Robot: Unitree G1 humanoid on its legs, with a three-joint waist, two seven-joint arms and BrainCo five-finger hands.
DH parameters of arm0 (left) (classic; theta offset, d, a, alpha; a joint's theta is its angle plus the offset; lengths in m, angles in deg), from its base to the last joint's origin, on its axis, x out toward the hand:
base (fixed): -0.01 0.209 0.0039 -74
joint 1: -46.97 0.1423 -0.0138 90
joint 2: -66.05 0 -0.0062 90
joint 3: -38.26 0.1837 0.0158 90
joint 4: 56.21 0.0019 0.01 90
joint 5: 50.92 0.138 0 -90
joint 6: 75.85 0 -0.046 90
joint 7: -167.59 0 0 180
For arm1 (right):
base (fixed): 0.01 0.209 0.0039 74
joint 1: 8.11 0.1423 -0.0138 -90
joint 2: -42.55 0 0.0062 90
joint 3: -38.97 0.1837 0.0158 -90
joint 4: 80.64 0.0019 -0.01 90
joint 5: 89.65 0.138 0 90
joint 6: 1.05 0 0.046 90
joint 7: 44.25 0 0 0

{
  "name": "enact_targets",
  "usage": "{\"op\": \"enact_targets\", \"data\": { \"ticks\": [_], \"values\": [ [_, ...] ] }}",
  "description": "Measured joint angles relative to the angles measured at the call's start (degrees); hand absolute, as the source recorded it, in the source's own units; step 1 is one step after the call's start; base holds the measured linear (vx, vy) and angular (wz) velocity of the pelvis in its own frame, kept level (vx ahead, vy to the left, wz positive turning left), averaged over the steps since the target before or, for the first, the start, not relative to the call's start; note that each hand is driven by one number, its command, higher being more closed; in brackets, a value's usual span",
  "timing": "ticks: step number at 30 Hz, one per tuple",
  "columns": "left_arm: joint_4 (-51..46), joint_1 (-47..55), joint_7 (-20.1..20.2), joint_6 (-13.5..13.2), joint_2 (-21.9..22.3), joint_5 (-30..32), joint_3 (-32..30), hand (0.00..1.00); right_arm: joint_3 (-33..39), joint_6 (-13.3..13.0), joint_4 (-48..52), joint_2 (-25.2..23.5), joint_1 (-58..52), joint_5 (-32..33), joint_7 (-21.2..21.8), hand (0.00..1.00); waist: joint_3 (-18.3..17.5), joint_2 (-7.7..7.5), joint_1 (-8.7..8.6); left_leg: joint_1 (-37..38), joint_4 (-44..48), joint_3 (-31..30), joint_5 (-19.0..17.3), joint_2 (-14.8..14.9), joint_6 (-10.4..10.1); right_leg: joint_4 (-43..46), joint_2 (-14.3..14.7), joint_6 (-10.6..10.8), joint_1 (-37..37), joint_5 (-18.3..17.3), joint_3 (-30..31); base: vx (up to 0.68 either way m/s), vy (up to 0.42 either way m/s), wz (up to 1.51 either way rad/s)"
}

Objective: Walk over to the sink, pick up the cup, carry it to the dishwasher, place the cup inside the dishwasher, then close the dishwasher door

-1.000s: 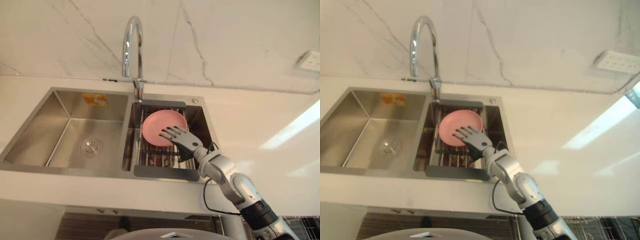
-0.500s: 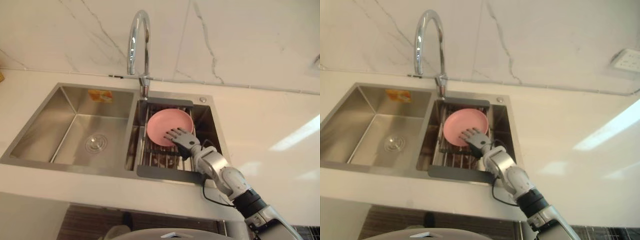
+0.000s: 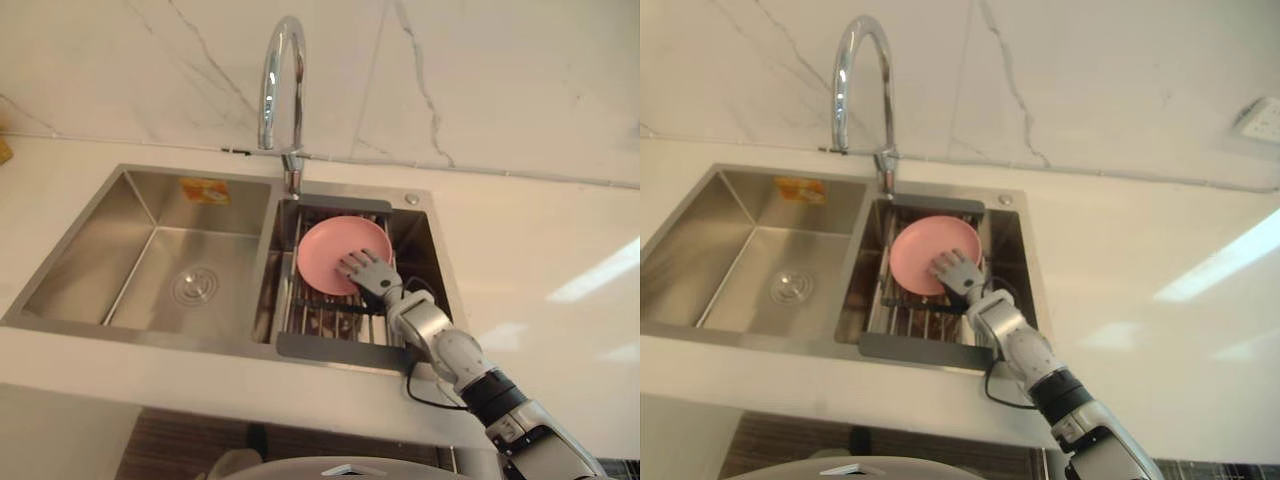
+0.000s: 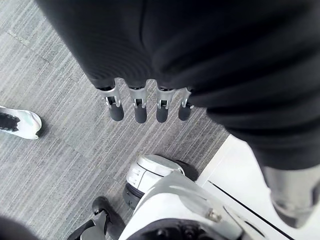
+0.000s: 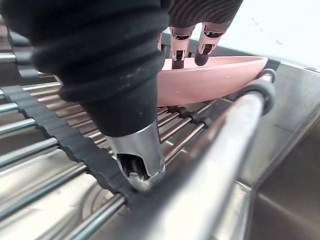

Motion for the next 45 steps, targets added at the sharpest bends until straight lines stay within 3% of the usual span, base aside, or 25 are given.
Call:
{"op": "enact_targets", "data": {
  "ticks": [8,13,23,45],
  "values": [
    [-0.2,-0.3,-0.3,0.3,-0.1,0.1,0.2,0.00,-1.3,-0.8,-4.7,-0.3,3.0,-4.0,-10.2,1.00,0.1,-0.04,0.42,-0.1,0.0,-0.3,-0.3,-0.1,-0.3,0.0,-0.1,0.0,0.2,0.0,-0.4,0.00,-0.001,0.01],
    [-0.4,-0.4,-0.8,0.1,-0.4,0.1,0.6,0.00,-1.1,-3.9,-4.8,0.3,3.0,-0.9,-15.0,1.00,0.3,-0.23,0.28,-0.1,0.0,-0.3,-0.3,-0.1,-0.3,0.0,-0.1,0.0,0.1,0.0,-0.4,0.00,0.000,0.00],
    [-1.4,-0.3,-0.9,-1.2,-0.3,0.0,0.3,0.00,1.9,-8.4,0.9,2.5,2.8,10.4,-15.2,1.00,0.3,-0.13,-0.05,-0.1,0.0,-0.5,-0.1,-0.2,0.0,-0.3,-0.1,0.1,0.2,0.0,-0.4,0.00,0.000,0.00],
    [-1.6,0.1,-0.8,-3.2,0.6,0.0,-0.5,0.00,8.2,-11.1,11.6,4.7,1.3,20.5,-17.2,1.00,0.7,0.79,-1.04,0.6,0.0,0.6,-0.2,-0.1,-0.1,-0.2,-0.1,0.1,0.3,0.0,1.0,0.00,0.000,-0.01]
  ]
}}
